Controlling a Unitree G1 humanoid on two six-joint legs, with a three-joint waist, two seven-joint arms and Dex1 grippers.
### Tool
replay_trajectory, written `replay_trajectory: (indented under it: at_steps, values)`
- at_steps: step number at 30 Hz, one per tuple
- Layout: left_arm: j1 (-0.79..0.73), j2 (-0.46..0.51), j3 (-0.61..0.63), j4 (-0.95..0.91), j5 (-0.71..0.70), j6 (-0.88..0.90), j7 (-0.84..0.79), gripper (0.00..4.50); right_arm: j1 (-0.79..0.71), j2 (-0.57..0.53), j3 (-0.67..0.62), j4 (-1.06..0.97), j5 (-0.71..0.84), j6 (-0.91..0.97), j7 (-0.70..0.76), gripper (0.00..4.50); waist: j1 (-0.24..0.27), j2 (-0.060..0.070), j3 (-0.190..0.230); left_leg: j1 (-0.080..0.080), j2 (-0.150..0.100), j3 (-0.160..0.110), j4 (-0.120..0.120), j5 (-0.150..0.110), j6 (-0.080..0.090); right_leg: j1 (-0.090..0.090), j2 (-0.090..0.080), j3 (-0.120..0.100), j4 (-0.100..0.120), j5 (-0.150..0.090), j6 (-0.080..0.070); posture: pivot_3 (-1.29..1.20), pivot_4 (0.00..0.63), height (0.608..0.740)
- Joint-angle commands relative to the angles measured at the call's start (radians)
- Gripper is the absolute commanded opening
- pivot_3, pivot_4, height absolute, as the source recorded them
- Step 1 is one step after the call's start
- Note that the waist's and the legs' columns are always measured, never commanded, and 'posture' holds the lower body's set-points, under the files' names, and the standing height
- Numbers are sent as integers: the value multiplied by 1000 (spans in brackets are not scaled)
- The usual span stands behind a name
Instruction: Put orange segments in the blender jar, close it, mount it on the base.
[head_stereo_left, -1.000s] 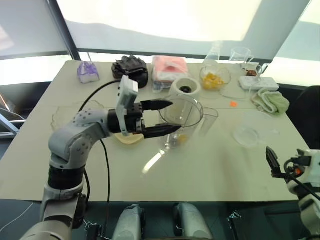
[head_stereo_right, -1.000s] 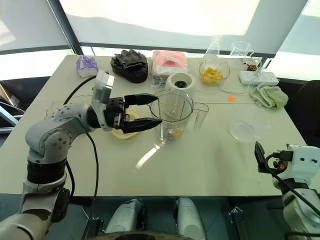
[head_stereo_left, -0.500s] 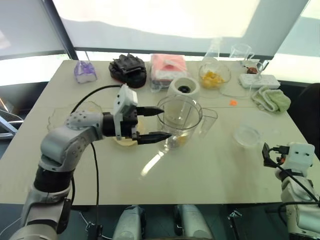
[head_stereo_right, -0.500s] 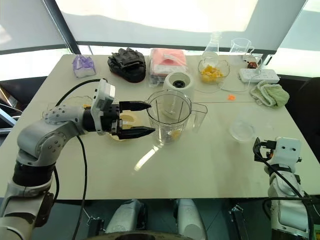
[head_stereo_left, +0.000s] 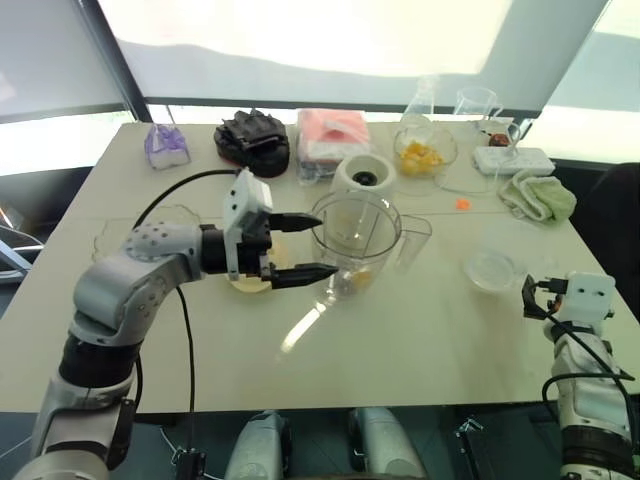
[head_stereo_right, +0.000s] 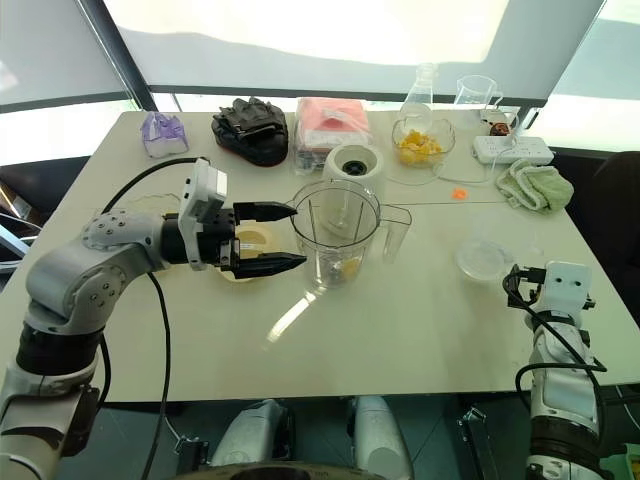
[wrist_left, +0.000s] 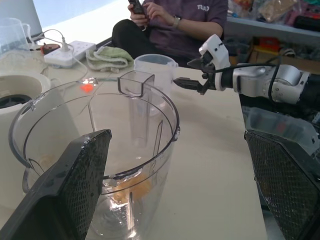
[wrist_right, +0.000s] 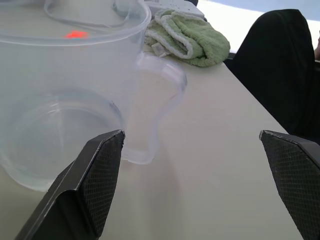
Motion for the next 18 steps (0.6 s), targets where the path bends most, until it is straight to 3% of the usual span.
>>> replay_trajectory:
  at_steps: [1, 10, 18]
  values:
    - [2, 14, 26, -45, -27, 3, 16, 4439, -51, -26, 3, 51, -17, -50, 1, 4500, -1, 0, 0, 0, 0, 0, 0, 0, 0, 0, 0, 0, 0, 0, 0, 0, 150, 740]
    - [10, 22, 26, -64, -37, 7, 52, 4439, -172, -58, 39, 253, -100, -133, -82, 4500, -13, 0, 0, 2, -1, 6, 0, 0, 0, 0, 1, 8, 0, 0, 0, 0, 150, 740]
    - [17, 41, 28, -66, -43, 3, 59, 4439, -190, -55, 46, 294, -107, -175, -115, 4500, -25, -1, 0, 1, -1, 6, -1, 0, 0, -1, 0, 9, 0, 0, 2, 0, 150, 740]
